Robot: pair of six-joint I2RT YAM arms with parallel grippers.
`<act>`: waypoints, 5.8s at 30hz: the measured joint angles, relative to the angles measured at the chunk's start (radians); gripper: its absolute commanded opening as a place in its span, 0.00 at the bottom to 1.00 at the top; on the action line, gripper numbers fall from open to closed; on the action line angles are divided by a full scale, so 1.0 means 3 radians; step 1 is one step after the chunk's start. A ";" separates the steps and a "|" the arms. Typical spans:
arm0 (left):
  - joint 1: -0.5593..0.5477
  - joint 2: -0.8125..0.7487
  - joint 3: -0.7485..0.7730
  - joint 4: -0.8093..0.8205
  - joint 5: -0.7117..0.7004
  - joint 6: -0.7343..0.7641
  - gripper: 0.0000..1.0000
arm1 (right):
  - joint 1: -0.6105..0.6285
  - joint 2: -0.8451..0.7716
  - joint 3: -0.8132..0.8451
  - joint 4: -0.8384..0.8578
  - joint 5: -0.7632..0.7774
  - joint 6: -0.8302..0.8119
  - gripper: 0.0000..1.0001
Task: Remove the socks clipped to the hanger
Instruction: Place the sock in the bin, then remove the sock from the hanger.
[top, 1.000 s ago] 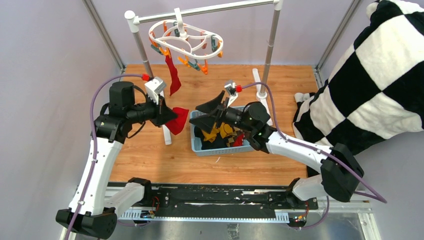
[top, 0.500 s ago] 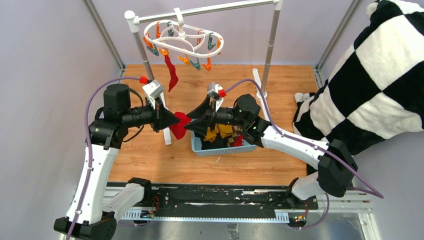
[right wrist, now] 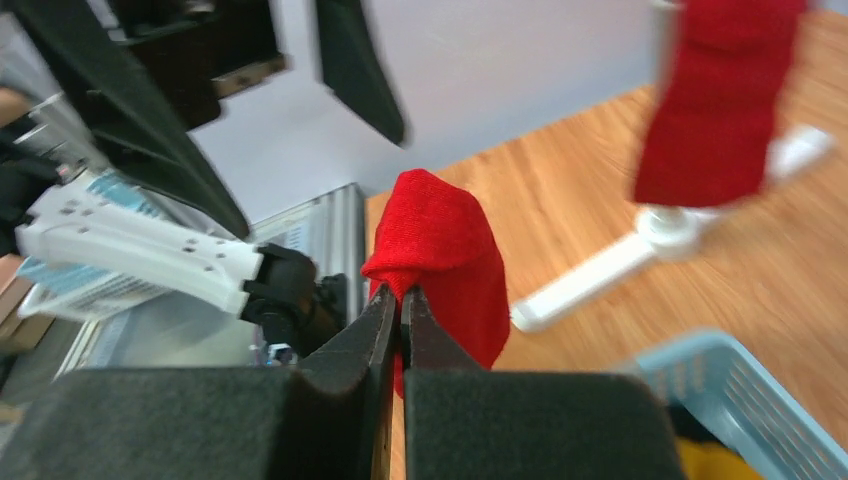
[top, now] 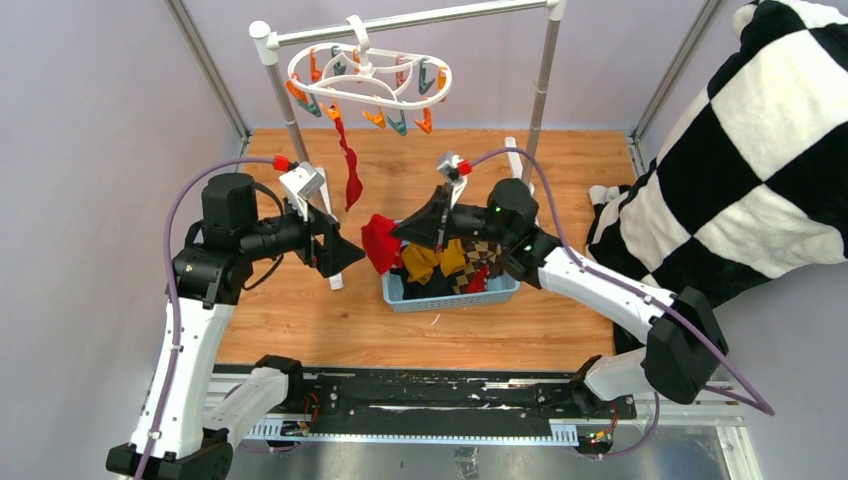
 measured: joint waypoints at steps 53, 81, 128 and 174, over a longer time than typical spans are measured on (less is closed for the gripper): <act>0.1268 0.0378 0.0365 -0.0055 -0.0866 -0.0177 1.00 | 0.0184 0.0393 0.0738 -0.1350 0.2340 -0.0678 0.99; 0.1288 0.0397 0.0580 -0.0551 -0.0760 -0.0088 1.00 | 0.0226 0.2255 0.2430 -0.0294 0.2036 -0.0871 0.00; 0.0754 0.0455 0.0266 -0.0584 0.1139 0.0565 0.00 | 0.0041 0.0876 0.0659 0.0889 0.0674 0.1823 0.74; 0.0718 0.0282 0.0139 -0.0563 0.0922 0.0392 0.00 | -0.0089 0.1509 0.1930 0.1027 0.1232 0.1712 0.00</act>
